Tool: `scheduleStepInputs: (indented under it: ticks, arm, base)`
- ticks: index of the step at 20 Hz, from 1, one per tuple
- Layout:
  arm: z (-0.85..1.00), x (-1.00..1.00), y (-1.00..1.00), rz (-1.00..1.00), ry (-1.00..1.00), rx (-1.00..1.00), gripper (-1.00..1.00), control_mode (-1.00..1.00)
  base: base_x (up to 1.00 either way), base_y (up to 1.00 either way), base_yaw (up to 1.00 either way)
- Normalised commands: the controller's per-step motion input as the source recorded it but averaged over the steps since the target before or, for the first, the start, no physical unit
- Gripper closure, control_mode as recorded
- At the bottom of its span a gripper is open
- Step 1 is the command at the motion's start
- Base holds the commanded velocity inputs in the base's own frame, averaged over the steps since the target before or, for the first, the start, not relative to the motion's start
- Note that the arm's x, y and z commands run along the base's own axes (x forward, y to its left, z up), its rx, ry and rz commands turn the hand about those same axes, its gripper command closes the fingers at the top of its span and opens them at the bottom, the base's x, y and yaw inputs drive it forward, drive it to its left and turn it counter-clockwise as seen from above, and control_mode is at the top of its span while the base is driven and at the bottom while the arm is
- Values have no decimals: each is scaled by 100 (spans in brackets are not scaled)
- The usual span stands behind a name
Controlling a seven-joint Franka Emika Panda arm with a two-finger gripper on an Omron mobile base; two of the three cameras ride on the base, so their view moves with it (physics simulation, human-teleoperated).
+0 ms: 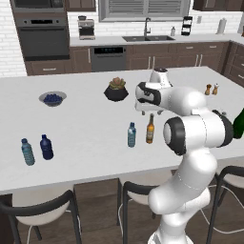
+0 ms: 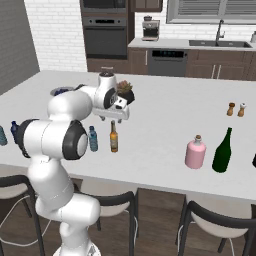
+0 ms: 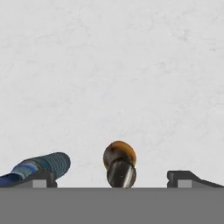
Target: Move the plastic bottles in the middle to the plastics group, and the glass bottles in the middle to the glass group.
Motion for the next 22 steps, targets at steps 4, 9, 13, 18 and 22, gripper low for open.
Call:
scheduleStepInputs:
  ticks: [4,9,13,18,22]
  arm:
    - [-23,20,-2,0,0,-1,-100,-100]
    - [-22,20,-2,0,0,0,-100,-100]
    - [-1,-6,-8,0,0,0,-100,-100]
    - [0,-19,0,0,0,0,-100,-100]
    - [-6,-8,0,0,0,0,-100,-100]
  base:
    - [0,0,0]
    - [0,0,0]
    - [0,0,0]
    - [0,0,0]
    - [0,0,0]
